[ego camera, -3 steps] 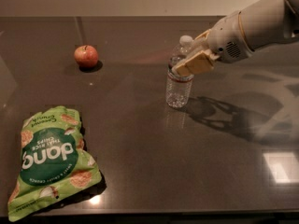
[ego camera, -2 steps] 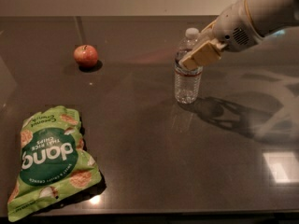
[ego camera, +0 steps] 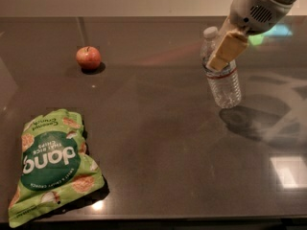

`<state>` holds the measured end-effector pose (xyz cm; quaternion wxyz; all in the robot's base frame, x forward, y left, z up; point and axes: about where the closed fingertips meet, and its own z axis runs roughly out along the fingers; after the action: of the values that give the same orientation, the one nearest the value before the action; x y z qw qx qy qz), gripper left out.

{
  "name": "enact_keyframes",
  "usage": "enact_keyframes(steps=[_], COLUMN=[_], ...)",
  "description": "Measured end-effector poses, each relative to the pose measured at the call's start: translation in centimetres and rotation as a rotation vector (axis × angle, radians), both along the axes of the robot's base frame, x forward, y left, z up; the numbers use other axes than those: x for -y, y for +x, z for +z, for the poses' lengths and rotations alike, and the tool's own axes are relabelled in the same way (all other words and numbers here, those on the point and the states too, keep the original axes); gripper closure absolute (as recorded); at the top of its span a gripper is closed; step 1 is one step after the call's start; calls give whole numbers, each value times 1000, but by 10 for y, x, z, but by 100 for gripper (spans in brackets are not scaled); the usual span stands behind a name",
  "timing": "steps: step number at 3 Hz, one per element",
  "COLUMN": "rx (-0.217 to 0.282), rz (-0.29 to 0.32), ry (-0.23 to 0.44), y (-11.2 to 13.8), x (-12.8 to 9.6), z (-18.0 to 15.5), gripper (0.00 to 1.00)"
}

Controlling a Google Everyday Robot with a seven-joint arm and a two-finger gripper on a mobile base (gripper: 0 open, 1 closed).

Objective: Knock water bottle over

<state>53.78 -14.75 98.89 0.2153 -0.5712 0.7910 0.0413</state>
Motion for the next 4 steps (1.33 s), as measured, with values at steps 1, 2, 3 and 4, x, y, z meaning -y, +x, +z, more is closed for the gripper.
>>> enact_keyframes(steps=[1,2,3,4], rx=[-34,-79,-121,-142], rz=[80,197,287,335], ry=[-183,-299,-372,-403], y=[-19,-31,-33,-28], x=[15,14,12,11], z=[-10,-35,-60,-74], gripper=[100,100,84,60])
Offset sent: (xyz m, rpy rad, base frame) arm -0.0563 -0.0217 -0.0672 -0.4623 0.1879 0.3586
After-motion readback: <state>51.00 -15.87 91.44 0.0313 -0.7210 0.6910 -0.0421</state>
